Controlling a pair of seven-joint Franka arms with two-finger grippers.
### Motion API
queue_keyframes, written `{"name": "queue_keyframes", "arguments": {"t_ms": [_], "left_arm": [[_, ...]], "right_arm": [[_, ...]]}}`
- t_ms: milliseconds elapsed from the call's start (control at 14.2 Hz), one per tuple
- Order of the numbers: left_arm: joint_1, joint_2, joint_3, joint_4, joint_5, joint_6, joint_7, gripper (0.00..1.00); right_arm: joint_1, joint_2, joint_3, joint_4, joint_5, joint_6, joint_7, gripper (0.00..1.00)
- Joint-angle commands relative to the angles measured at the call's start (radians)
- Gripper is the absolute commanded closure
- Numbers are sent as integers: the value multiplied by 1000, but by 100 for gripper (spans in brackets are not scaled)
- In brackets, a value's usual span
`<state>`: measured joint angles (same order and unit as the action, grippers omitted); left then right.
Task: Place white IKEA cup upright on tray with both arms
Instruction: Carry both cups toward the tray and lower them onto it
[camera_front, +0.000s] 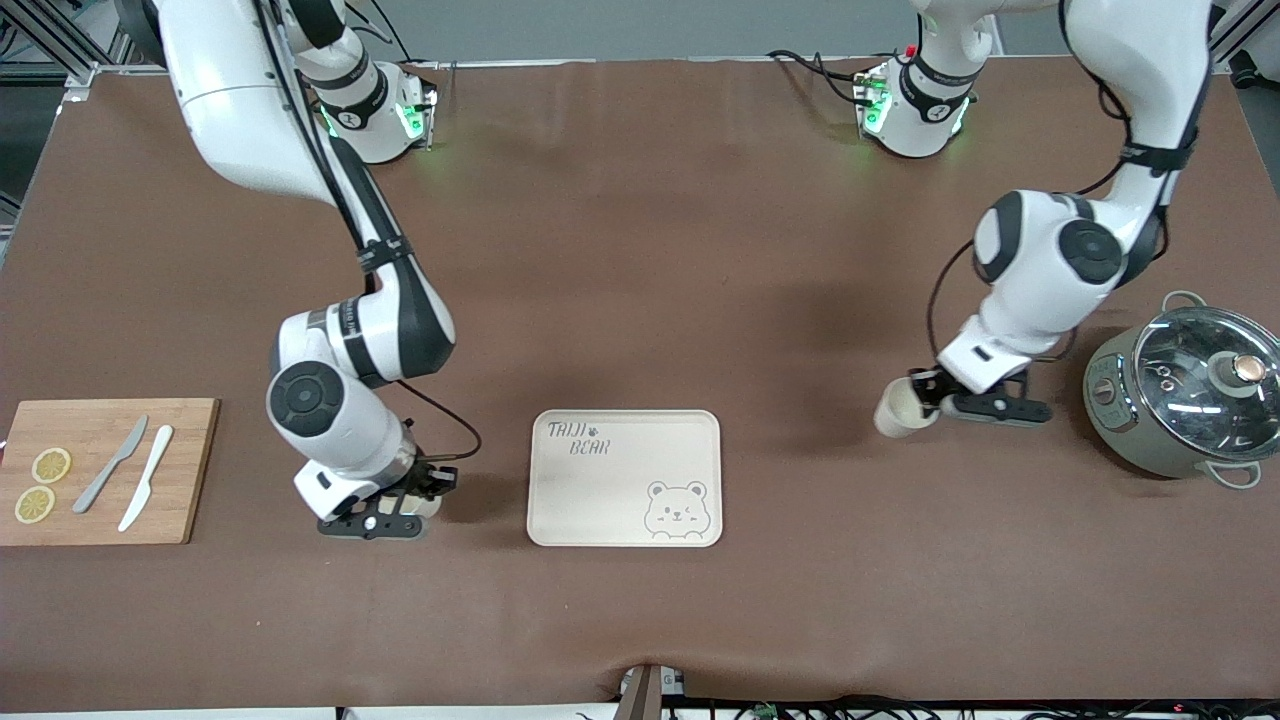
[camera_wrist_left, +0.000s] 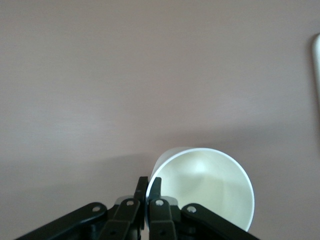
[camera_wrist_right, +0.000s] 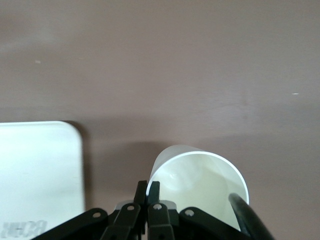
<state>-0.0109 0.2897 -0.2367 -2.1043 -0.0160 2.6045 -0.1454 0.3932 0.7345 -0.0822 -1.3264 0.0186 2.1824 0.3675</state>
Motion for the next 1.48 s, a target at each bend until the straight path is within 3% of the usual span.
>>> {"name": "queue_keyframes", "arguments": {"t_ms": [0,211,423,915,1197,1268,1408], "left_arm": [[-107,116,13,186,69,-102,-219,100],[-239,285,11,463,270,-298,-561,100],[-339,439,14,692,312,-411,-706,100],[-418,560,13,829,303,-385,-838,100],[-457,591,13,836,303,-298,-887,100],[-460,598,13,836,304,-285,-887,100],[-462,618,13,836,304,-250,-890,100]], "right_arm": [[67,84,-7,131,-6,-10,103,100],[113,149,-5,216,-5,-1,133,100],[133,195,16,262,-6,29,143,100],[170,243,50,262,-5,48,191,100],[170,255,52,262,-5,56,191,98],[170,255,52,262,-5,56,191,75],[168,253,52,262,-6,56,189,42]]}}
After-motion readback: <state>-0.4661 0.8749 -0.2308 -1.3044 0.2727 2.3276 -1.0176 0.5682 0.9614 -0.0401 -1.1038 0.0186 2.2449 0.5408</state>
